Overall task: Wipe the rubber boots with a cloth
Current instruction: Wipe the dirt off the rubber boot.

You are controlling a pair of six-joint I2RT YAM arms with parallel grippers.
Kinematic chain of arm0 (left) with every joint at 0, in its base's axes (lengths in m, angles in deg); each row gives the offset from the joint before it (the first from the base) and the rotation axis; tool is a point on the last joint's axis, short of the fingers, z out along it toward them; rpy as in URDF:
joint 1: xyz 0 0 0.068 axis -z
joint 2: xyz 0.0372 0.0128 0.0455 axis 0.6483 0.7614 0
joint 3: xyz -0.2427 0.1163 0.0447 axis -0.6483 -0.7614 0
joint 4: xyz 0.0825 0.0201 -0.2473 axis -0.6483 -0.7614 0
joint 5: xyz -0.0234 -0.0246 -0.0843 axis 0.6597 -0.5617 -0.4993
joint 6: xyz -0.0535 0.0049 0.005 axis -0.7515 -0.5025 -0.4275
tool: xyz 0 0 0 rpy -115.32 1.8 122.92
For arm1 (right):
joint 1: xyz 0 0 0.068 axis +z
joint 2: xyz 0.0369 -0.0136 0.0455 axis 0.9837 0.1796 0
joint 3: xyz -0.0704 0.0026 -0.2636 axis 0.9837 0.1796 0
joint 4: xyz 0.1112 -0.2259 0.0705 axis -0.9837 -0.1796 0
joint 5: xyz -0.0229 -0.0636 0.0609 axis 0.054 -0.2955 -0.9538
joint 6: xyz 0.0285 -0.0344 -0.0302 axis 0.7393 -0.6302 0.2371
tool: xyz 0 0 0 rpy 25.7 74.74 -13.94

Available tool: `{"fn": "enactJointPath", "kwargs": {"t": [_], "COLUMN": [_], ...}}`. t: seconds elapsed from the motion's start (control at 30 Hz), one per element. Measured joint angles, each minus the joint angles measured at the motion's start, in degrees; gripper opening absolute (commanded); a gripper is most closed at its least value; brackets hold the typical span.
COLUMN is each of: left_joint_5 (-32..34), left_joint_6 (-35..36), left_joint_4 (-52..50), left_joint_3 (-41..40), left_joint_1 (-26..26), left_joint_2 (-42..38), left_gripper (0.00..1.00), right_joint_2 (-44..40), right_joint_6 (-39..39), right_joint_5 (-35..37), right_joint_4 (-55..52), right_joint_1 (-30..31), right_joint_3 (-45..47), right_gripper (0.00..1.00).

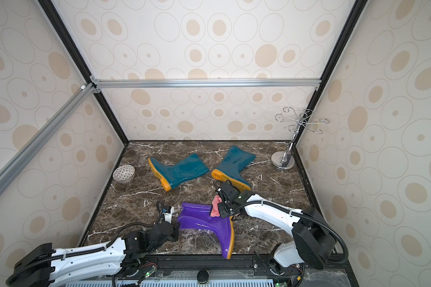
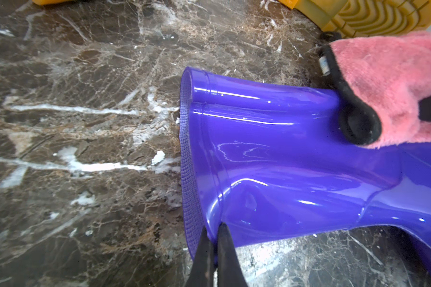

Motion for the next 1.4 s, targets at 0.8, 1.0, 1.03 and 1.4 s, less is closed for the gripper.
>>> {"fn": "enactJointPath", "kwargs": {"t": [0.8, 1.0, 1.03, 1.4], "left_joint_5": [0.3, 0.4, 0.4, 0.2], "left_joint_6": [1.0, 1.0, 1.0, 1.0], "left_joint_4": [-0.1, -0.3, -0.3, -0.3], "left_joint_3": [0.7, 0.7, 0.7, 0.7], "left_joint_1": [0.0, -0.2, -0.2, -0.3], "left_joint_2": [0.3, 0.0, 0.0, 0.2], "left_gripper": [0.0, 0.0, 0.0, 0.0], "right_joint_2": [-6.7, 14.2, 16.8, 26.9], "right_joint_6": [7.5, 2.0, 1.5, 1.5], "right_joint_5": [2.3, -1.2, -2.1, -7.7], "right_joint_4": [-7.5, 0.1, 1.6, 15.0], "right_joint_1": [16.2, 13.4, 13.4, 11.8], "right_joint_3": [2.3, -10.5, -12.8, -21.0], "right_gripper": [0.0, 0.0, 0.0, 0.0]}}
